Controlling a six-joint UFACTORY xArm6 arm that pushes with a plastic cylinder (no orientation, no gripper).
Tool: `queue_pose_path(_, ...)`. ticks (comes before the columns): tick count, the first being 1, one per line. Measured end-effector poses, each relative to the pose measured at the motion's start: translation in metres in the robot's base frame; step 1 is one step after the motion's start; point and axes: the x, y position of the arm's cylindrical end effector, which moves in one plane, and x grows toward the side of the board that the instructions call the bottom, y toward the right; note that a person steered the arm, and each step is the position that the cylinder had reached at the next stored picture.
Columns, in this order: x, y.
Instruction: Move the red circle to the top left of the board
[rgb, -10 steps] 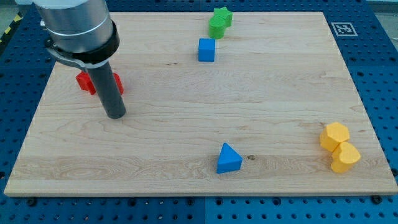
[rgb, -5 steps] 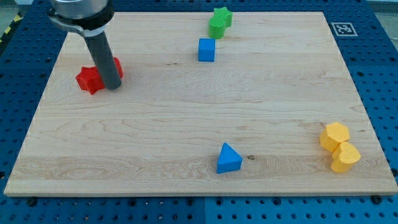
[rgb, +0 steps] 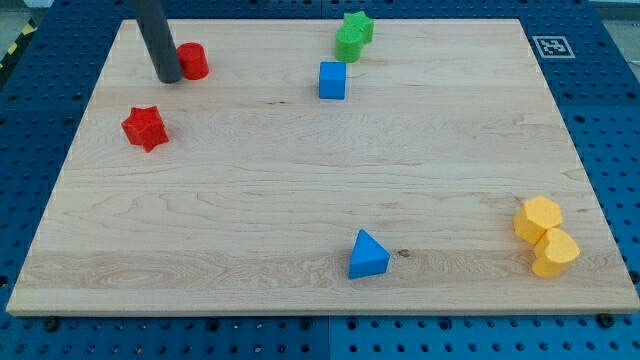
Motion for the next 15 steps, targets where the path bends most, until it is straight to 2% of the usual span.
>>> queue_pose_path(1,0.015,0.014)
queue_pose_path(2,0.011,0.021)
queue_pose_path(4,-0.019,0.013)
queue_pose_path(5,-0.010,0.064)
queue_pose_path(6,-0.019,0.090)
queue_pose_path(8,-0.028,0.037)
queue_pose_path(9,-0.051,0.036)
queue_pose_path(11,-0.059,0.034)
queue_pose_path(12,-0.045,0.050)
queue_pose_path(14,0.022,0.102)
queue_pose_path(15,0.022,0.102)
